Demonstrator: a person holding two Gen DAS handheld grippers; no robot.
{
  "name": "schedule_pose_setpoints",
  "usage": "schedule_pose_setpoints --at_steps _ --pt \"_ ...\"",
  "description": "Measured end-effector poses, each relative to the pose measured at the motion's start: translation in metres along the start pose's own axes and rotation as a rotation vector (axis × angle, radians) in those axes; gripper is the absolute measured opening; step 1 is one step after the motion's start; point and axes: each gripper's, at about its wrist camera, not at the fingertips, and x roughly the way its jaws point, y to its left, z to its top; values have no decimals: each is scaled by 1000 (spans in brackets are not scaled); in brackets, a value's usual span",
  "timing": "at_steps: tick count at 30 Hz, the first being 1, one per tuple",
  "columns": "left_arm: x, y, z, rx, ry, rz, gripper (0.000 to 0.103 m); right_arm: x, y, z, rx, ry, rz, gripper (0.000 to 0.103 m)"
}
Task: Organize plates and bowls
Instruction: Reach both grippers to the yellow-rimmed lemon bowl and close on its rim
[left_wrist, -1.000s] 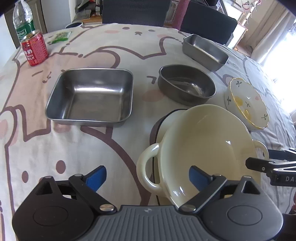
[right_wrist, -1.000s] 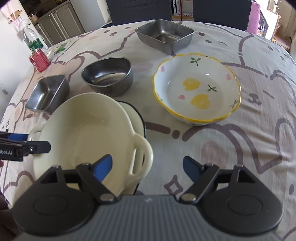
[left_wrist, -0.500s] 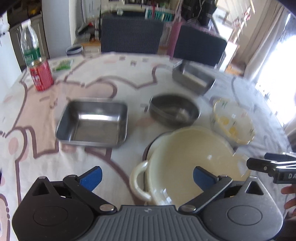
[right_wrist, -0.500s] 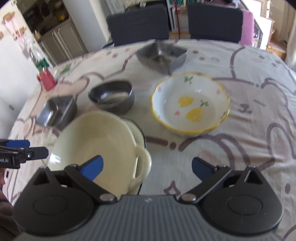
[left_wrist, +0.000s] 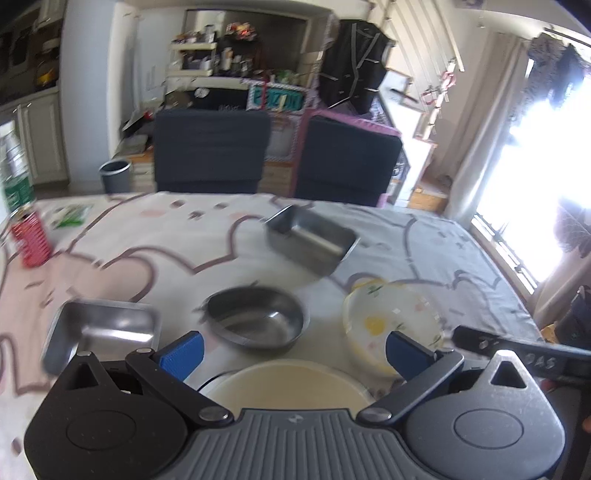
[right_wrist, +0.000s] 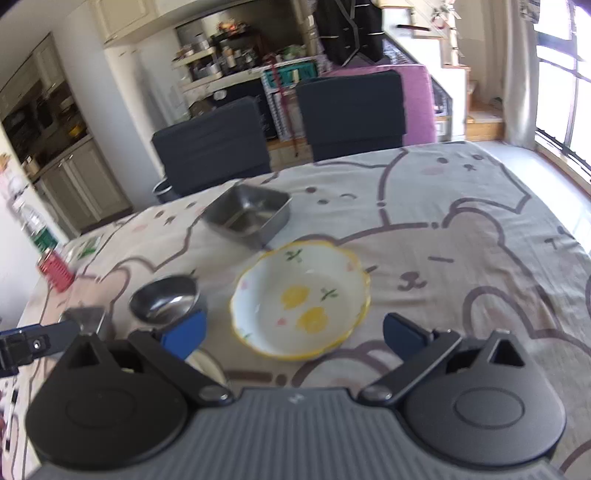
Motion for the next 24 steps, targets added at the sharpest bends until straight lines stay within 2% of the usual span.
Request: schedule_pose_setpoints --at_steps 4,9,13,14,16,19,21,24 --pt "24 -24 11 49 -7 -10 103 13 -11 3 31 -3 -44 103" --pt "63 -44 21 90 41 -33 100 30 -28 7 83 15 -91 103" --pt "97 -53 23 138 104 -37 82 45 -45 14 158 54 -107 101" --pt "104 -54 23 140 120 -39 75 46 -50 15 188 56 -111 99" --pt "119 -54 21 138 153 -41 66 53 -62 18 235 62 -104 82" --pt "138 -54 20 147 186 -52 59 65 -75 19 273 87 -90 61" --pt "148 -53 20 140 202 -50 54 73 -81 19 280 104 -67 55" --pt "163 -52 20 129 223 -52 41 82 -80 17 267 120 -64 55"
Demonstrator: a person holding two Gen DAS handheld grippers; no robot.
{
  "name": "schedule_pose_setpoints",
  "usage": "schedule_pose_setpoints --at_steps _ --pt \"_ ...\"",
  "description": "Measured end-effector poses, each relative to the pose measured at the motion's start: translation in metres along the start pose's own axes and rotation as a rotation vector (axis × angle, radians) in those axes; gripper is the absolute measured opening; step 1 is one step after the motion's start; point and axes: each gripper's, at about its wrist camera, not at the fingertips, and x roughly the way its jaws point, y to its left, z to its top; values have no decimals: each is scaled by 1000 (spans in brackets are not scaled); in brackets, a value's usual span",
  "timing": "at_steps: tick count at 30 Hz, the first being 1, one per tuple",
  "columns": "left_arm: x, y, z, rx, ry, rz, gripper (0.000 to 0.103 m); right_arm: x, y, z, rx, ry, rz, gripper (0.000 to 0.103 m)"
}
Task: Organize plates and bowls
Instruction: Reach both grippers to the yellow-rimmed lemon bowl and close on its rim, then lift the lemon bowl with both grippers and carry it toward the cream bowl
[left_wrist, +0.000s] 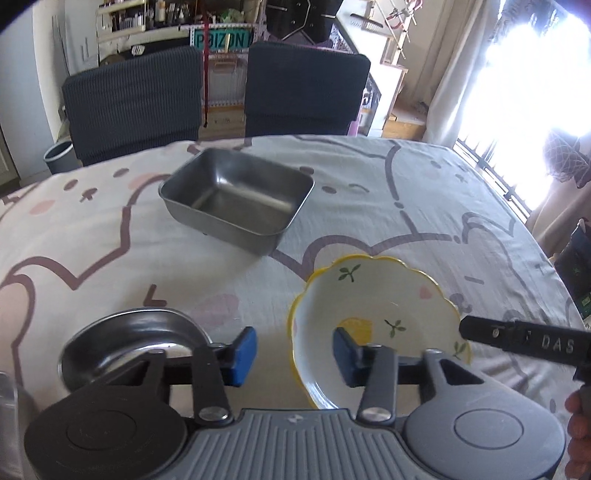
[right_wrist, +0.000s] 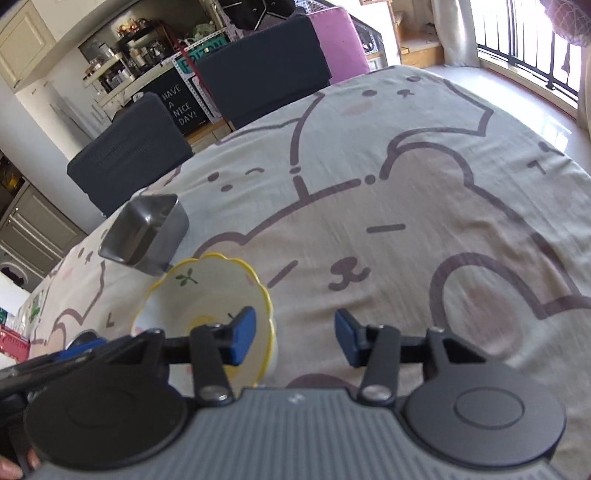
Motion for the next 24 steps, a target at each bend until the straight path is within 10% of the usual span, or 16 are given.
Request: schedule_pose_setpoints --at_steps 11,15,24 --pt "30 1 0 5 61 -18 11 30 19 3 -119 39 17 55" --pt "34 4 1 1 70 -37 11 39 19 4 -123 85 28 25" --pt "34 5 -2 9 73 -69 9 46 24 2 -148 110 7 9"
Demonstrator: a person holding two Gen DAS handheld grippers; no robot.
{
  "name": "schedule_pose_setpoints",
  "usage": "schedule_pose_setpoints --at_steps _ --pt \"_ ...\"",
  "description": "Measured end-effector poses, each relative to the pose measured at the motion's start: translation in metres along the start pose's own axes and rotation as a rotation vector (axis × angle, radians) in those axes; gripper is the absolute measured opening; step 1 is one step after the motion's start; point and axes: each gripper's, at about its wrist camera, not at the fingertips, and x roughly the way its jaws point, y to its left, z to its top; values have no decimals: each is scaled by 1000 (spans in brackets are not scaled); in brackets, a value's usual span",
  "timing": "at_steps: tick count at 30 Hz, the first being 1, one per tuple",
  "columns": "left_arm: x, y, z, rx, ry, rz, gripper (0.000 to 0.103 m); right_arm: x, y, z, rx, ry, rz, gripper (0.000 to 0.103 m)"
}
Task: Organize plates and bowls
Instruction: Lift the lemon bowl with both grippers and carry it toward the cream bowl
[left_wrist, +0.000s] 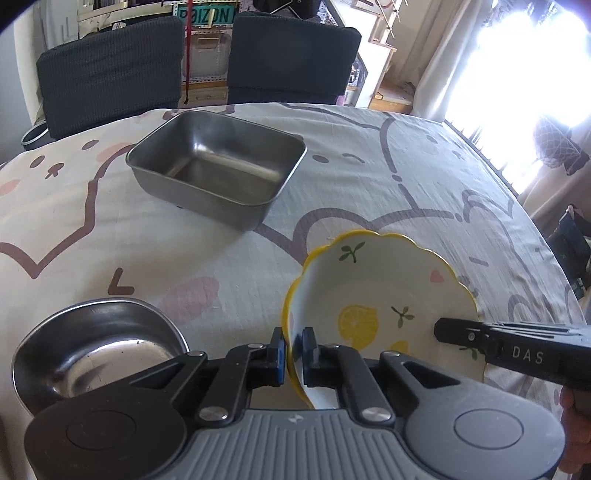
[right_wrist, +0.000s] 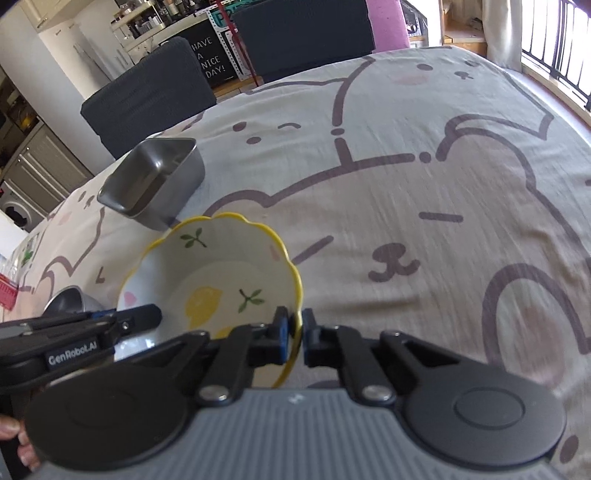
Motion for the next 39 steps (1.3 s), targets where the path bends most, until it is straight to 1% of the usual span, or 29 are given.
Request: schedule_pose_setpoints --at_steps 3,7,12,18,26,30,34,39 --pt "-4 -2 -1 7 -2 -11 9 -2 -1 0 -1 -2 -8 9" --pt "-16 -8 0 10 -32 -10 9 -14 -1 0 -13 -26 -12 9" --pt "-42 -15 1 5 -78 -13 9 -37 1 -1 -27 -79 3 9" --pt "-83 -22 -2 10 -151 -6 9 -76 7 -5 -37 -157 35 8" --pt "-135 -22 -19 -3 -235 22 9 -123 21 -20 -55 -242 92 8" --pt "-157 -17 -28 -28 -261 18 8 -141 30 -29 -65 -270 117 8" --pt "-178 -13 -38 -33 -293 27 8 -157 41 -38 -84 -305 136 8" --pt "-199 -4 -54 -53 -309 28 8 -169 53 -50 -113 -333 162 8"
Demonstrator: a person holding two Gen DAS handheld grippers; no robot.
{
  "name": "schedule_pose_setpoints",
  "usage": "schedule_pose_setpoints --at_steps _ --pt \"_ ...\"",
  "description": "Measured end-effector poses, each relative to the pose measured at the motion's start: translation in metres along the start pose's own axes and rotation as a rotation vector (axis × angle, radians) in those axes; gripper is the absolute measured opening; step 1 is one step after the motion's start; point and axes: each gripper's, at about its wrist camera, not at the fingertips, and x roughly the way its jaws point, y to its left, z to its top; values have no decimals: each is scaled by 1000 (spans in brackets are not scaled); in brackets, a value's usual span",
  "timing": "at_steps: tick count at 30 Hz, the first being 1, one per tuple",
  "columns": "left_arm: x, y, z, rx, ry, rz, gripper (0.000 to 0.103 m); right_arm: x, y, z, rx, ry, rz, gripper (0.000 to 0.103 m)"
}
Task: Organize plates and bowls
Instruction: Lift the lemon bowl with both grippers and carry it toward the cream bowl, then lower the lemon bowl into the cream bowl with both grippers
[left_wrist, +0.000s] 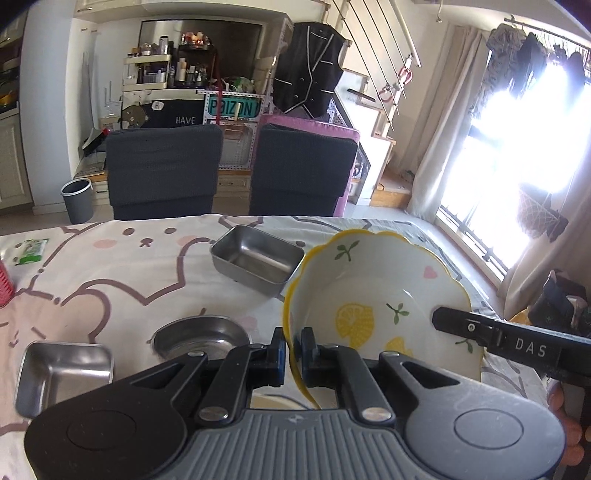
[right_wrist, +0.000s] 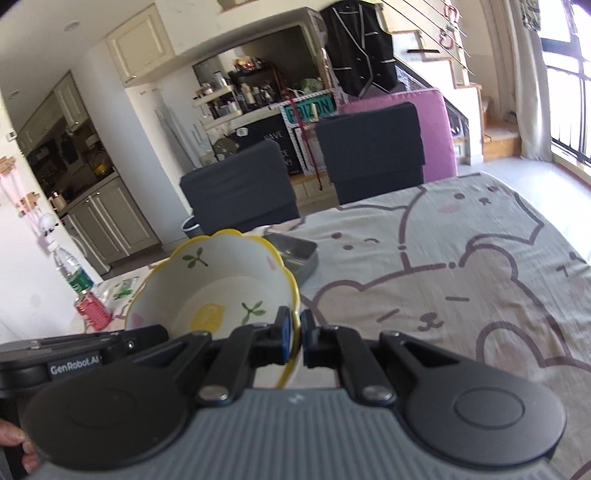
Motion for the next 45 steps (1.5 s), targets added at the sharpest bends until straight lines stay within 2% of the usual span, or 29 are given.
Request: schedule_pose_setpoints --at_steps 10,14,21,34,45 --pt "-40 29 -24 -46 -26 48 8 -6 32 -16 -68 9 49 8" --pt "-48 45 -33 -68 -15 73 6 4 39 -25 -72 87 74 7" --pt "-46 71 -47 -102 57 98 6 20 69 -45 -167 178 66 8" --pt "-14 87 -68 -108 221 102 8 47 76 -64 -186 328 18 8" --pt "9 84 -79 -105 314 103 12 52 72 -65 -201 365 -20 8"
